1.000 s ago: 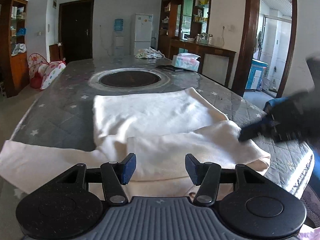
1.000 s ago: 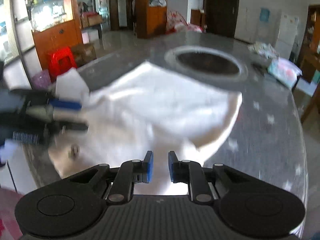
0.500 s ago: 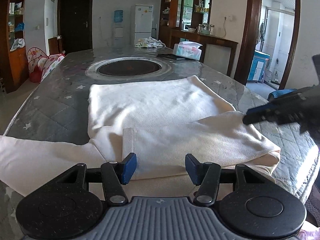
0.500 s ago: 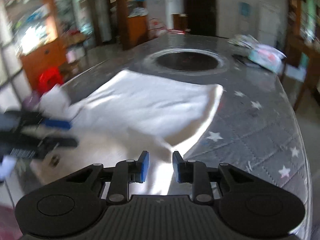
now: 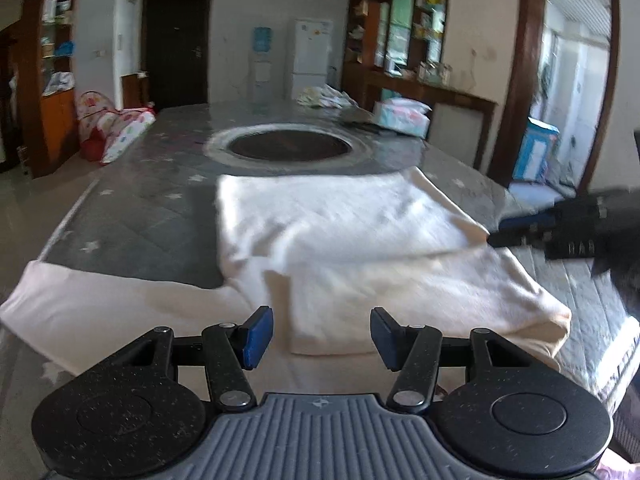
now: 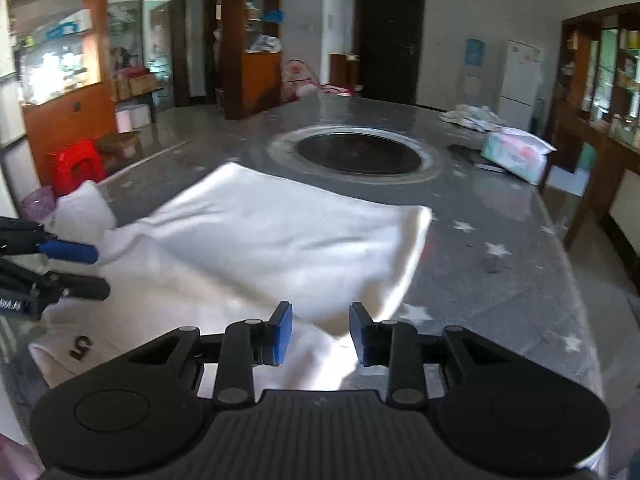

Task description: Fold clothes

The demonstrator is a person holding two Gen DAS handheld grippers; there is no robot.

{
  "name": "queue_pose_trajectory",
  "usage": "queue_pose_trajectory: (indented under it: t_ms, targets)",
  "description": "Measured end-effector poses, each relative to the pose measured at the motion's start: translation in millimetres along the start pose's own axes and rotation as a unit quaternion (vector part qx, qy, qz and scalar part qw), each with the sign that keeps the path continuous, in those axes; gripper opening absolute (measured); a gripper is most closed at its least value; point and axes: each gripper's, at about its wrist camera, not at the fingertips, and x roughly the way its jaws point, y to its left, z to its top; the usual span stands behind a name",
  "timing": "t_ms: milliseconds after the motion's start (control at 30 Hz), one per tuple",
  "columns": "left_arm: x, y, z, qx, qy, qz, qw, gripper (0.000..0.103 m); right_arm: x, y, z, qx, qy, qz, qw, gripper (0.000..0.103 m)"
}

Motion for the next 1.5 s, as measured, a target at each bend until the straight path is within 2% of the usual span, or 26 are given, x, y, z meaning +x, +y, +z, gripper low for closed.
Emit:
queue_pose_trajectory:
  t_ms: [100,167,300,367,533,667,733,767,867,967,1033,1100,1167,1233,1367,1500]
  targets:
    - [-11,17,0,-0.019,-0.012,0.032,0.9992,0.058,14,9,-4,-0.023,0.023,-0.002,0.999,0.031]
    - [-16,33,1,-0.034,-0.016,0.057,0.9977,0.059,16,12,-4,-0.030,0.023,-0.007,0.999,0.032]
    - [-20,70,2,-0.065,-0.022,0.122,0.9901,0.073,7,18,2,-0.028,0.009,0.005,1.000,0.043]
    - [-20,87,2,-0.078,-0.026,0.153,0.9848,0.075,5,23,3,-0.034,0.007,0.010,0.999,0.050]
    - [-19,130,4,-0.111,-0.035,0.227,0.9668,0.076,7,34,0,-0.039,0.011,0.022,0.999,0.052]
    - [-11,163,3,-0.152,-0.030,0.266,0.9515,0.075,4,40,-2,-0.036,0.011,0.031,0.999,0.053]
    - [-8,178,2,-0.177,-0.026,0.273,0.9453,0.074,2,42,-2,-0.034,0.010,0.034,0.999,0.053]
    - [-6,183,1,-0.188,-0.024,0.273,0.9431,0.073,1,42,-2,-0.033,0.009,0.035,0.999,0.054]
    - [1,196,-1,-0.209,-0.012,0.265,0.9414,0.062,-2,43,-3,-0.029,0.008,0.036,0.999,0.055]
    - [3,202,-5,-0.221,-0.013,0.253,0.9419,0.046,-4,43,-4,-0.025,0.007,0.036,0.999,0.055]
    - [2,203,-5,-0.228,-0.021,0.248,0.9414,0.021,-5,43,-5,-0.021,0.006,0.036,0.999,0.055]
    - [1,201,-5,-0.227,-0.026,0.248,0.9414,0.010,-7,41,-5,-0.017,0.005,0.035,0.999,0.055]
    - [-3,199,-2,-0.235,-0.034,0.241,0.9410,0.007,-8,39,-6,-0.012,0.001,0.034,0.999,0.055]
    - [-10,194,3,-0.245,-0.048,0.218,0.9434,0.006,-10,37,-6,-0.007,-0.002,0.032,0.999,0.055]
    - [-28,167,25,-0.237,-0.080,0.156,0.9556,0.006,-15,32,-7,0.004,-0.010,0.028,1.000,0.055]
    - [-42,122,53,-0.194,-0.111,0.081,0.9713,0.006,-21,24,-10,0.018,-0.022,0.024,0.999,0.055]
